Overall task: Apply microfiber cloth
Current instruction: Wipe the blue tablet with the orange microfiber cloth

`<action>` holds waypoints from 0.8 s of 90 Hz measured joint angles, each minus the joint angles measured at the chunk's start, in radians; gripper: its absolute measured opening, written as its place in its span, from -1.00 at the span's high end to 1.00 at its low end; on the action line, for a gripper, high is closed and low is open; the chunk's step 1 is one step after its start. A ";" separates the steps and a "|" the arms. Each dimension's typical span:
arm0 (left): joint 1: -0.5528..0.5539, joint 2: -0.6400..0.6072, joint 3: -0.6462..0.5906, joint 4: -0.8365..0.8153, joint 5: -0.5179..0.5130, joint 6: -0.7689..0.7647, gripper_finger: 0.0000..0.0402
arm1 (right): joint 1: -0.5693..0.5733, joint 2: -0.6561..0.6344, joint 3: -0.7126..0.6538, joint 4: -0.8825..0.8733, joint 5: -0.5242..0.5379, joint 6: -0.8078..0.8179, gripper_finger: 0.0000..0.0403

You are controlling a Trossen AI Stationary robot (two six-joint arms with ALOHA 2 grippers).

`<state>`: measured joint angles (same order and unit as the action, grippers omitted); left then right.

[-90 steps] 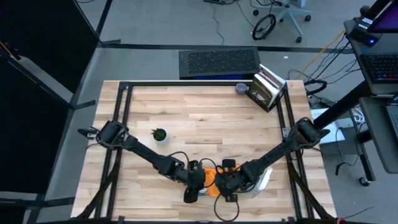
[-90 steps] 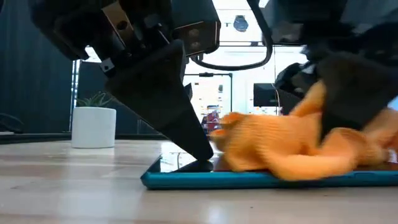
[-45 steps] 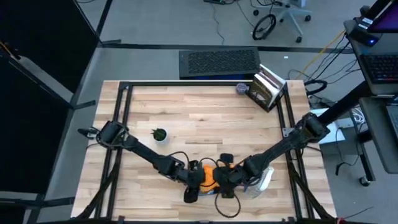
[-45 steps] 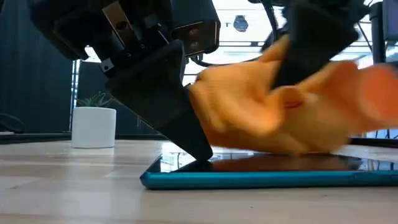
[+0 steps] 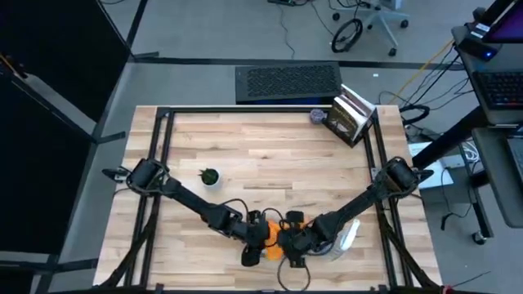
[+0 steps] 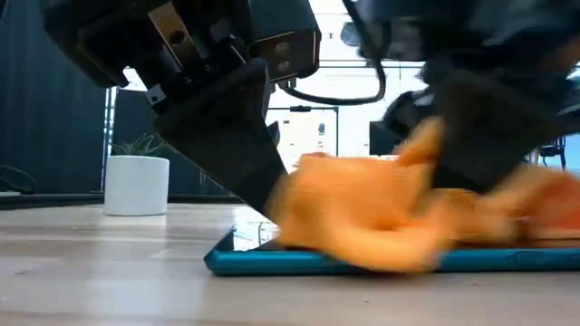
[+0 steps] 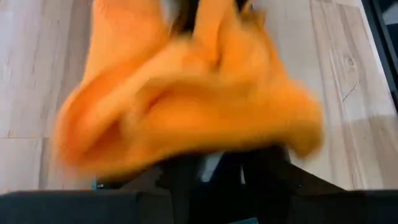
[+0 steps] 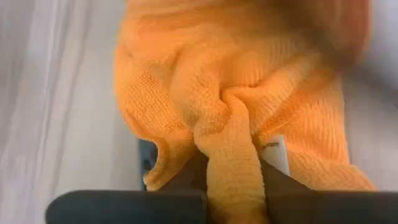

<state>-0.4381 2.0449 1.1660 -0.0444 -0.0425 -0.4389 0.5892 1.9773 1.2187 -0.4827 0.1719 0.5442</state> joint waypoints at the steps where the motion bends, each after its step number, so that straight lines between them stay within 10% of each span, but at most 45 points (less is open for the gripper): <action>1: 0.000 0.000 0.000 0.000 0.000 0.000 0.41 | 0.003 -0.002 0.000 -0.008 -0.002 0.002 0.93; 41: -0.001 0.000 0.000 0.000 0.000 -0.001 0.41 | 0.037 -0.121 -0.018 -0.246 -0.016 0.058 0.93; 72: -0.001 0.000 0.000 0.000 0.000 -0.002 0.41 | -0.013 -0.099 -0.010 0.133 0.080 -0.018 0.93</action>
<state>-0.4389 2.0449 1.1660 -0.0441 -0.0422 -0.4408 0.5763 1.8781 1.2091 -0.3494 0.2522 0.5265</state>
